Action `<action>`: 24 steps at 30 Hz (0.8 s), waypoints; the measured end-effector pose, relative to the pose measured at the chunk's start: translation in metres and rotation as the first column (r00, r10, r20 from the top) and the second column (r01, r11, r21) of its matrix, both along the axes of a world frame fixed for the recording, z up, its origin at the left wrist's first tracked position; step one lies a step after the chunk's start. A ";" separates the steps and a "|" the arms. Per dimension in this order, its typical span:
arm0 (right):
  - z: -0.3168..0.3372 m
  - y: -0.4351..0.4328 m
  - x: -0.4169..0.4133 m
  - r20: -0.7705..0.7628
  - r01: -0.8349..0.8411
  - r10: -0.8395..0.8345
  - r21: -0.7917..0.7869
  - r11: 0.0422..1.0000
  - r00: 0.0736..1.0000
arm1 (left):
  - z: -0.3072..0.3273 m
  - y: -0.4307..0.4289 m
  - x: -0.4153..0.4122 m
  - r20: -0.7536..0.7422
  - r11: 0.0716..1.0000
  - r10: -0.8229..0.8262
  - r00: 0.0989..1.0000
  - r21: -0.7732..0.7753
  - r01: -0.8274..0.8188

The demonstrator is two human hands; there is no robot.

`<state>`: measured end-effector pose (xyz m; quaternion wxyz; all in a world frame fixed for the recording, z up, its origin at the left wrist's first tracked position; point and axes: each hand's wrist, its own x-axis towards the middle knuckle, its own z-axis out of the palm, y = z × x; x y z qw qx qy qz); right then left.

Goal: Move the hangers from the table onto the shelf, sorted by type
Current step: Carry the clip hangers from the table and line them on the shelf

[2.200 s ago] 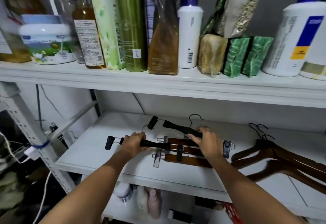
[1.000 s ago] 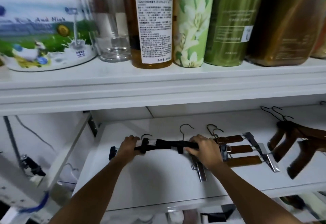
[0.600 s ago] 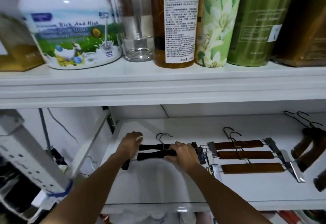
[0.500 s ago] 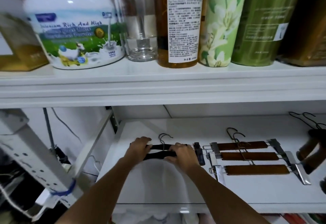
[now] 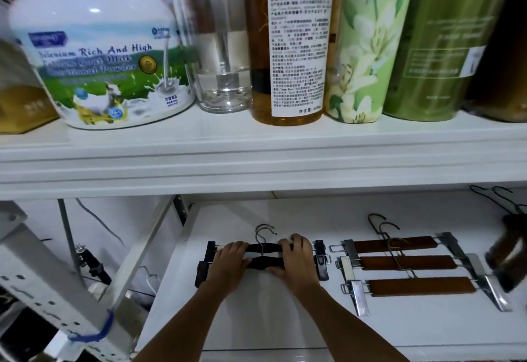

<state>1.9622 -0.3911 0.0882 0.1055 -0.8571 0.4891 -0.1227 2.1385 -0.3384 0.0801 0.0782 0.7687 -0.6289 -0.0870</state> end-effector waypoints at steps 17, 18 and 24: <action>0.075 -0.008 -0.082 0.013 0.043 -0.042 -0.090 0.995 0.999 | 0.091 -0.029 -0.053 0.029 0.962 -0.221 0.975 -0.156 0.223; 0.084 -0.009 -0.096 0.014 0.068 -0.067 -0.111 0.991 0.998 | 0.102 -0.035 -0.067 0.036 0.955 -0.246 0.969 -0.163 0.248; 0.133 -0.002 -0.202 0.054 0.245 -0.240 -0.228 0.942 0.969 | 0.154 -0.063 -0.174 0.118 0.891 -0.400 0.909 -0.182 0.415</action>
